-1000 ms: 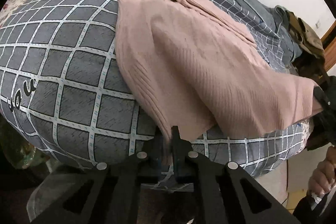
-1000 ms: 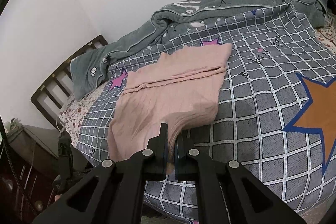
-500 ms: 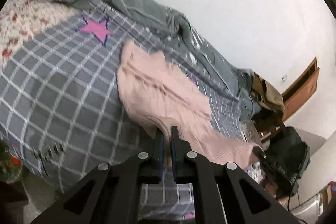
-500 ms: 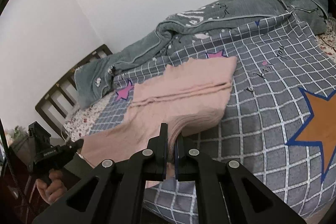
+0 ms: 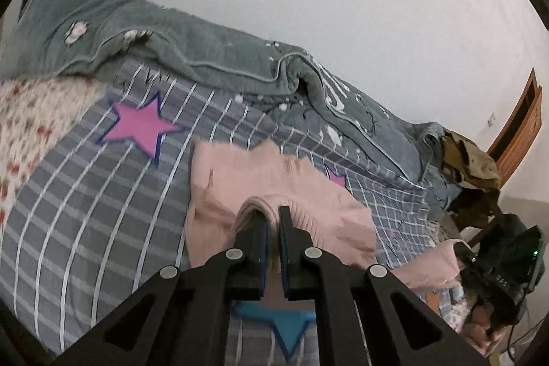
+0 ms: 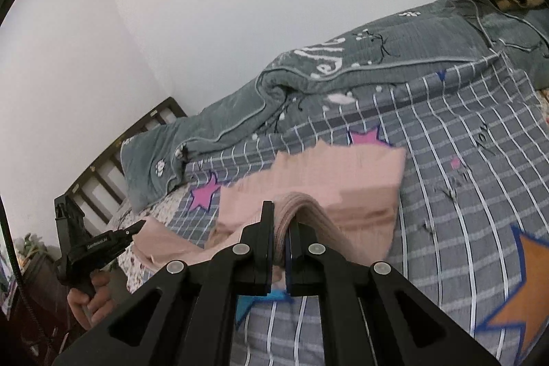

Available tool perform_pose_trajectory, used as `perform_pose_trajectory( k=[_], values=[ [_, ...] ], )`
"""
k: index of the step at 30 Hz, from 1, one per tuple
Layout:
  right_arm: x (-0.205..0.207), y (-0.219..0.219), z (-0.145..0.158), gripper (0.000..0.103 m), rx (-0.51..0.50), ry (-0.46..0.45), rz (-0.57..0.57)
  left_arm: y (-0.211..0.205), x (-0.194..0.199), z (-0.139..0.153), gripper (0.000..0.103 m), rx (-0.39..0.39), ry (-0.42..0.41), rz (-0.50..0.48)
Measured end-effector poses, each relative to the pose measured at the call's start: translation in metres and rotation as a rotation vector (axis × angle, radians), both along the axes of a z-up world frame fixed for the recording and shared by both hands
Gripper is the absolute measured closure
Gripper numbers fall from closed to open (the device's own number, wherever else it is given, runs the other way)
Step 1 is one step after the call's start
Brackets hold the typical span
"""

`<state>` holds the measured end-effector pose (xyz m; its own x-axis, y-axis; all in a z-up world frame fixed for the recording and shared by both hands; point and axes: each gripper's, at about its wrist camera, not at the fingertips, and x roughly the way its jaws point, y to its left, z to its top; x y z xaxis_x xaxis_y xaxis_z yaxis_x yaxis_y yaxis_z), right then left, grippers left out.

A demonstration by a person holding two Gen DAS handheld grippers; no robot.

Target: Fold small clothes

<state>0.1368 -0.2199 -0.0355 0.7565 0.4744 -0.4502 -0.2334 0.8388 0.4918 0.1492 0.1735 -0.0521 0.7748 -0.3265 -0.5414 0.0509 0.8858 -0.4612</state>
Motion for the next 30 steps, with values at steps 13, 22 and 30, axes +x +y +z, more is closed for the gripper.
perform_pose_trajectory(
  k=[13, 22, 30],
  values=[
    [0.121, -0.008, -0.03, 0.098, 0.109, 0.064, -0.037, -0.023, 0.118, -0.024, 0.096, 0.095, 0.013, 0.014],
    [0.203, -0.003, -0.071, 0.096, 0.091, 0.149, -0.043, -0.022, 0.189, -0.068, 0.096, 0.109, 0.109, 0.046],
    [0.24, -0.009, -0.105, 0.061, -0.074, 0.175, -0.092, -0.016, 0.22, -0.103, 0.04, 0.082, 0.194, 0.078]
  ],
)
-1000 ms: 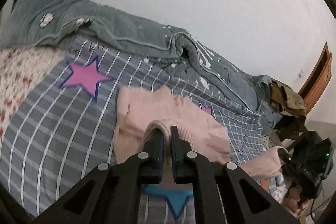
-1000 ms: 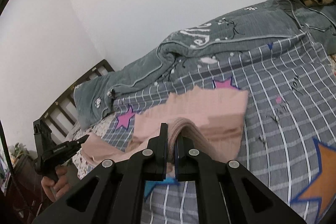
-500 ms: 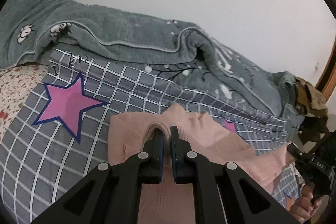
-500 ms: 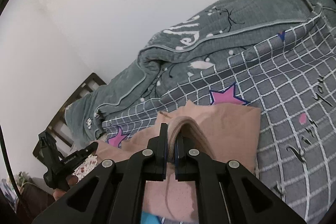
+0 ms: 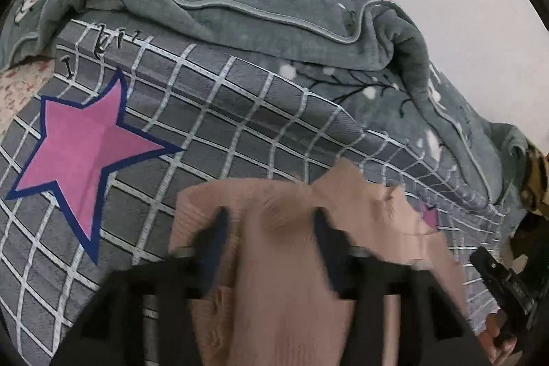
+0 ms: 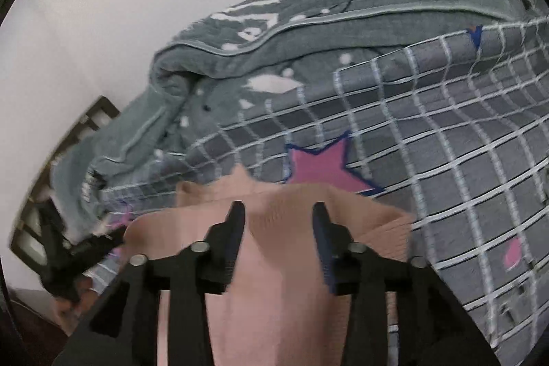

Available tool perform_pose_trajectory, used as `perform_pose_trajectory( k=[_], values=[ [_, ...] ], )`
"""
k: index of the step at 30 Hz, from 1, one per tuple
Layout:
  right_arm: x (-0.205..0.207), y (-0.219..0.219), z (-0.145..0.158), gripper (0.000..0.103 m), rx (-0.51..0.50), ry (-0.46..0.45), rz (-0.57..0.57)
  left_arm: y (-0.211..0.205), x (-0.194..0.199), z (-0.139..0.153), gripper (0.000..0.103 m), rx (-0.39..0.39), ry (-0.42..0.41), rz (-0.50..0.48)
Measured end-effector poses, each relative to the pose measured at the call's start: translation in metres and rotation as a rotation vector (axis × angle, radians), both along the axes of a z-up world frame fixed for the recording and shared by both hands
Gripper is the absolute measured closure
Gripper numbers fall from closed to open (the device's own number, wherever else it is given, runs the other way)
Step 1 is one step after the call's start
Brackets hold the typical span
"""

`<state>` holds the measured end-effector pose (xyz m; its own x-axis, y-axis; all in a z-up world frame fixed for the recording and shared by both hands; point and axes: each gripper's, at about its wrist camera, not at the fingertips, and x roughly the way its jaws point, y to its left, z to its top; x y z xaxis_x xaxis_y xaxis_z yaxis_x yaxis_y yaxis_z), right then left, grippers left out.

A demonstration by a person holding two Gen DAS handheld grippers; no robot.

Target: Fold small clothes

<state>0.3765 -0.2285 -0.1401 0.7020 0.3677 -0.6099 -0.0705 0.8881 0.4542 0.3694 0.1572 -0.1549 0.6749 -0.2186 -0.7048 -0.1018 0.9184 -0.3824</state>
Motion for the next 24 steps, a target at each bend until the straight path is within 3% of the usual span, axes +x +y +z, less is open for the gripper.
perform_pose_trajectory(
  k=[6, 10, 12, 13, 14, 15, 17, 21, 24],
  values=[
    [0.001, 0.002, -0.016, 0.061, -0.122, 0.013, 0.004, -0.004, -0.001, -0.002, 0.034, 0.014, -0.028, -0.017],
    [0.009, 0.005, -0.035, 0.062, -0.165, 0.065, 0.004, -0.018, 0.002, -0.009, 0.035, 0.137, -0.029, -0.025],
    [0.015, 0.006, -0.043, 0.067, -0.184, 0.094, 0.004, -0.025, 0.003, -0.013, 0.037, 0.191, -0.028, -0.023],
    [0.016, 0.008, -0.045, 0.073, -0.189, 0.097, 0.005, -0.028, 0.003, -0.015, 0.04, 0.22, -0.026, -0.023],
    [0.016, 0.009, -0.047, 0.076, -0.193, 0.1, 0.006, -0.032, 0.003, -0.017, 0.053, 0.257, -0.025, -0.022],
    [0.018, 0.011, -0.049, 0.087, -0.198, 0.107, 0.013, -0.036, 0.003, -0.019, 0.073, 0.297, -0.021, -0.017],
    [0.018, 0.016, -0.051, 0.095, -0.209, 0.104, 0.037, -0.034, 0.002, -0.019, 0.094, 0.319, -0.026, 0.002],
    [0.004, 0.012, -0.037, 0.097, -0.211, 0.005, -0.011, -0.013, -0.004, -0.014, 0.095, 0.221, -0.067, 0.055],
    [0.012, 0.013, -0.046, 0.097, -0.232, 0.072, -0.021, -0.012, 0.002, -0.023, 0.095, 0.211, -0.025, 0.048]
  ],
)
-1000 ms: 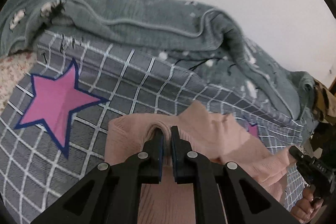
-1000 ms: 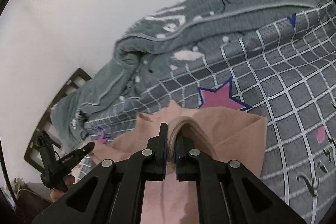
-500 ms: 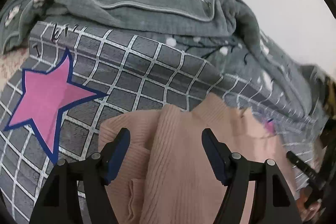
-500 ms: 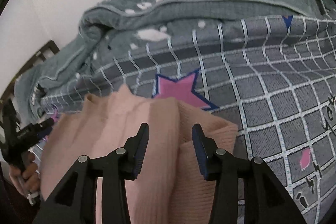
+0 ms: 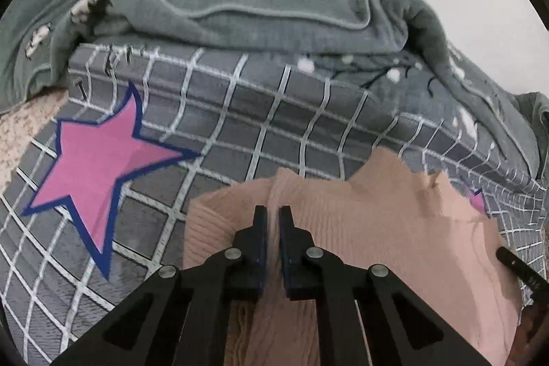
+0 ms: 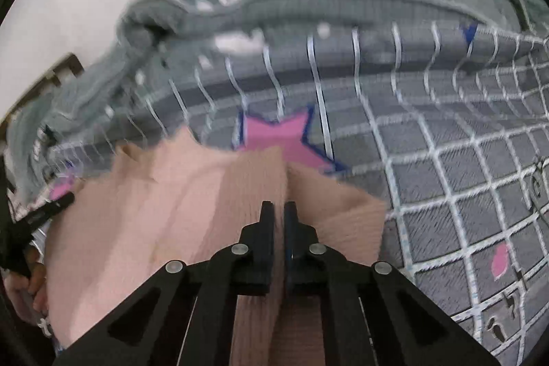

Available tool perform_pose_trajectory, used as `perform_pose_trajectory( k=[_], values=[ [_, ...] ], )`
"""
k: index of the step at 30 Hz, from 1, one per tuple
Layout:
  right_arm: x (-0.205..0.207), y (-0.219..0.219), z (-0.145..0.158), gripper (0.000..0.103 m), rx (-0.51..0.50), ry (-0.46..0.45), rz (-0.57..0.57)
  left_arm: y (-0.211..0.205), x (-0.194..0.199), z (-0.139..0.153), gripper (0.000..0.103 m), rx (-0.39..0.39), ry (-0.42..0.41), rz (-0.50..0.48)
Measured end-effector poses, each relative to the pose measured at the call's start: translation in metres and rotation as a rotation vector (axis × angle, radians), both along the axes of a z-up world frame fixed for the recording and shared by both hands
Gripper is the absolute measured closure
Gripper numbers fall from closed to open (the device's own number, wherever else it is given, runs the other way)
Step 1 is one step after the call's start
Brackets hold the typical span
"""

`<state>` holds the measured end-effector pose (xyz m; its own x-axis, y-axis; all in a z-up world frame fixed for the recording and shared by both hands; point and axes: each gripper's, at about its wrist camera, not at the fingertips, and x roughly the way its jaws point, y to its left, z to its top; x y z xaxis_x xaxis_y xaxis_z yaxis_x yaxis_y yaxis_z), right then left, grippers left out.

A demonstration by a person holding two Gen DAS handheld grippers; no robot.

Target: Fold small clothes

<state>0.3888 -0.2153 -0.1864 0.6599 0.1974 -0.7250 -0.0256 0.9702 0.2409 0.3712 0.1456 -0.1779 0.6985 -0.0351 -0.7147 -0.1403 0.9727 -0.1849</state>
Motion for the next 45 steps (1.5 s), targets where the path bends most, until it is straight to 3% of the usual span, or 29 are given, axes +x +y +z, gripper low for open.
perform_pose_trajectory(
  k=[4, 7, 9, 11, 12, 14, 16, 18, 21, 26, 31, 37, 40, 42, 44, 45],
  values=[
    [0.001, 0.006, -0.001, 0.096, -0.044, 0.009, 0.005, -0.005, 0.003, -0.004, 0.089, 0.015, 0.019, -0.008],
    [0.003, 0.008, -0.001, 0.091, -0.044, 0.011, 0.014, -0.007, 0.004, -0.004, 0.077, 0.012, 0.024, -0.032],
    [0.002, 0.006, -0.001, 0.086, -0.028, 0.009, 0.02, -0.01, 0.0, -0.001, 0.062, 0.007, 0.011, -0.063],
    [0.001, 0.005, 0.002, 0.08, -0.015, 0.008, 0.025, -0.016, -0.006, 0.007, 0.053, 0.022, -0.01, -0.089],
    [-0.001, 0.004, 0.007, 0.077, -0.016, 0.003, 0.023, -0.016, -0.01, 0.012, 0.038, 0.035, -0.023, -0.092],
    [-0.009, 0.005, 0.021, 0.062, -0.04, -0.023, 0.015, -0.017, -0.021, 0.022, 0.027, 0.051, -0.069, -0.098],
    [-0.023, 0.005, 0.036, 0.046, -0.057, -0.054, 0.019, -0.016, -0.03, 0.032, 0.026, 0.061, -0.092, -0.109],
    [-0.041, 0.003, 0.049, 0.039, -0.061, -0.074, 0.032, -0.012, -0.039, 0.036, 0.026, 0.059, -0.087, -0.108],
    [-0.064, -0.003, 0.055, 0.03, -0.06, -0.064, 0.045, 0.003, -0.057, 0.03, 0.025, -0.014, -0.057, -0.111],
    [-0.087, -0.008, 0.037, 0.029, -0.043, 0.004, 0.051, 0.029, -0.082, 0.006, 0.025, -0.142, 0.022, -0.106],
    [-0.085, -0.009, 0.007, 0.029, 0.042, 0.084, 0.044, 0.04, -0.076, -0.011, 0.025, -0.271, 0.066, -0.129],
    [-0.066, -0.008, -0.003, 0.029, 0.054, 0.119, 0.022, 0.026, -0.057, -0.016, 0.028, -0.192, 0.077, -0.135],
    [-0.052, -0.004, -0.006, 0.029, 0.031, 0.121, 0.03, 0.021, -0.051, -0.016, 0.042, -0.156, 0.085, -0.134],
    [-0.046, -0.001, -0.008, 0.031, 0.015, 0.114, 0.039, 0.021, -0.049, -0.017, 0.062, -0.185, 0.093, -0.125],
    [-0.044, 0.003, -0.008, 0.042, 0.008, 0.104, 0.056, 0.023, -0.048, -0.017, 0.074, -0.226, 0.104, -0.112],
    [-0.045, 0.003, -0.007, 0.057, 0.03, 0.097, 0.075, 0.022, -0.048, -0.015, 0.078, -0.231, 0.106, -0.11]
  ],
)
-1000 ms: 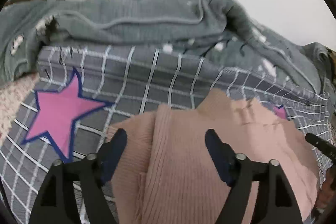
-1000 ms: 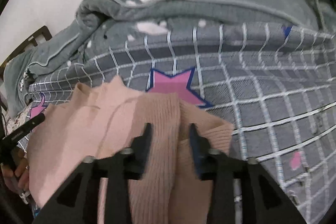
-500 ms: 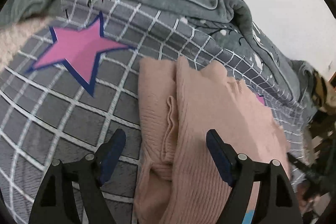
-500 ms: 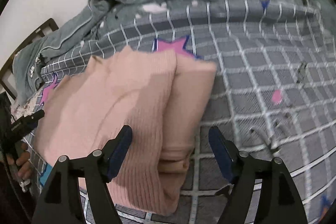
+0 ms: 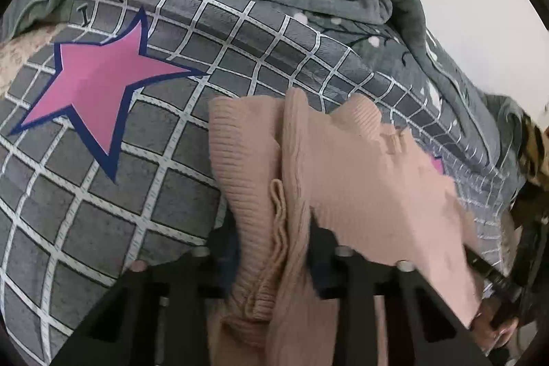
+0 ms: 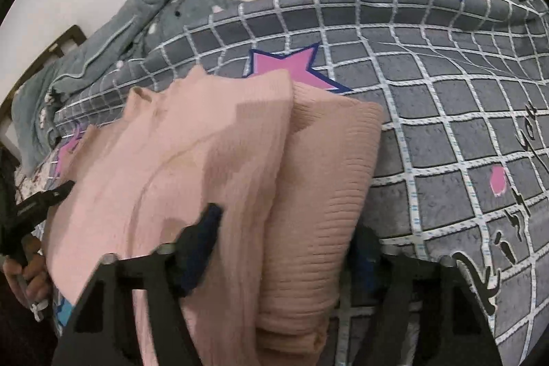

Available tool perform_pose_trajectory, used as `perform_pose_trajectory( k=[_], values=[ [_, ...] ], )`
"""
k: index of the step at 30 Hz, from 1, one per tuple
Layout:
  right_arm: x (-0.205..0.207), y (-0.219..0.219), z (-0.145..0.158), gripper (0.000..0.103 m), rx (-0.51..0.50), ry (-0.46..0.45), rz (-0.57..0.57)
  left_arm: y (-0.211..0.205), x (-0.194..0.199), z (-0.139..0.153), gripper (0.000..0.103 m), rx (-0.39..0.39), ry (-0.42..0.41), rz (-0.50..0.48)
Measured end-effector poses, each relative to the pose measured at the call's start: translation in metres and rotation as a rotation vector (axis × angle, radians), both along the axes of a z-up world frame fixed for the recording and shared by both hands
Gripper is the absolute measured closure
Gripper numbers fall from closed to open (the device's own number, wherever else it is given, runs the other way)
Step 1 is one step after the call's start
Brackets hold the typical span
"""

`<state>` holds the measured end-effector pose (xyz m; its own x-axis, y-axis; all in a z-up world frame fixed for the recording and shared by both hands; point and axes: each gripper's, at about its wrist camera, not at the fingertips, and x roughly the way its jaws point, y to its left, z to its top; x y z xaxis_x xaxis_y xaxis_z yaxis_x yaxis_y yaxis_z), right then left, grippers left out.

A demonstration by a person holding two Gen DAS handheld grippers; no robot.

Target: Fold small clothes

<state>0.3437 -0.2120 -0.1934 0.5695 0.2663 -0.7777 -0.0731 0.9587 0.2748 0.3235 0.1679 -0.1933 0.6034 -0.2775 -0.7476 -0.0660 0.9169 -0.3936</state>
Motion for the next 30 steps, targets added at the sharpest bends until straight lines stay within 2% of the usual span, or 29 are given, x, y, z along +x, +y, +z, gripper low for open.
perform_pose_trajectory(
  k=[1, 2, 4, 10, 19, 24, 30],
  values=[
    [-0.002, 0.0, 0.001, 0.073, 0.008, -0.008, 0.007, -0.001, -0.001, 0.004, 0.079, 0.003, -0.002, 0.003],
    [-0.004, 0.0, 0.004, 0.078, 0.002, -0.022, 0.004, -0.002, -0.001, 0.008, 0.08, 0.003, -0.001, 0.003],
    [-0.009, -0.002, 0.012, 0.082, -0.001, -0.045, 0.0, -0.002, -0.005, 0.018, 0.081, -0.009, -0.007, 0.007],
    [-0.033, -0.019, 0.046, 0.083, 0.032, -0.098, -0.032, -0.012, -0.028, 0.054, 0.082, -0.052, -0.031, -0.029],
    [-0.102, -0.043, 0.073, 0.083, -0.031, -0.093, -0.022, -0.034, -0.09, 0.054, 0.082, -0.068, 0.007, -0.056],
    [-0.14, -0.048, 0.065, 0.082, -0.042, -0.096, 0.027, -0.031, -0.122, 0.041, 0.081, -0.074, 0.027, -0.046],
    [-0.123, -0.047, 0.03, 0.079, -0.065, -0.097, -0.022, -0.032, -0.117, 0.03, 0.076, -0.032, 0.046, -0.02]
  ],
)
